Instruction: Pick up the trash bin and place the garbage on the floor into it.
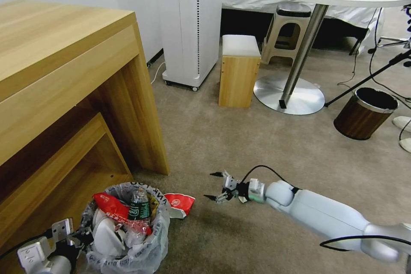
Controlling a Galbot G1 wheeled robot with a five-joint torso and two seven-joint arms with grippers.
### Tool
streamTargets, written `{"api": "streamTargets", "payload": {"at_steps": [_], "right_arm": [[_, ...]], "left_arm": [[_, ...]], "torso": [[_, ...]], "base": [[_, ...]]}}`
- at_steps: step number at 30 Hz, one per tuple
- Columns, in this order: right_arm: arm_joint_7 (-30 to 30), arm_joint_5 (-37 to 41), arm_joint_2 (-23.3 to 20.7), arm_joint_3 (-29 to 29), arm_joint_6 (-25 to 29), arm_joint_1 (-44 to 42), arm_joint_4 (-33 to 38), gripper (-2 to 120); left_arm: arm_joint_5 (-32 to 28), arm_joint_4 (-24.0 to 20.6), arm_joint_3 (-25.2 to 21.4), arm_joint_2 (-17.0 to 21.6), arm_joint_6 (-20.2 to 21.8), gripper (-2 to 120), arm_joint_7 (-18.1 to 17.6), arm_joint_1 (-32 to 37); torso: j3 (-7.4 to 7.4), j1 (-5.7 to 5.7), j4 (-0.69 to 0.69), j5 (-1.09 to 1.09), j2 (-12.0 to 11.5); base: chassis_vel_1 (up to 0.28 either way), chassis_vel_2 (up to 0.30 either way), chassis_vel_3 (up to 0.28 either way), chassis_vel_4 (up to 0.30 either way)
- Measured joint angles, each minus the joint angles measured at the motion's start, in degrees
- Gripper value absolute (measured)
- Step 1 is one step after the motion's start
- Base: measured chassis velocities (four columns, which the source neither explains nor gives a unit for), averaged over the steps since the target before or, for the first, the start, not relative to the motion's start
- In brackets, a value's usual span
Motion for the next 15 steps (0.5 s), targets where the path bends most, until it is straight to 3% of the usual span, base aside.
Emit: {"api": "streamTargets", "payload": {"at_steps": [9, 15], "right_arm": [[3.3, -0.4, 2.9, -5.4, -3.6, 3.4, -1.0, 89], [4.8, 1.1, 7.2, -10.9, -4.5, 7.1, -2.8, 89]], "left_arm": [[-0.7, 0.0, -0.2, 0.2, 0.0, 1, 0.0, -0.5], [-1.0, 0.0, -0.2, 0.3, -0.1, 1, 0.0, -0.8]], "torso": [[0.0, 0.0, 0.0, 0.0, 0.0], [0.0, 0.0, 0.01, 0.01, 0.0]], "base": [[0.0, 0.0, 0.0, 0.0], [0.0, 0.0, 0.0, 0.0]]}}
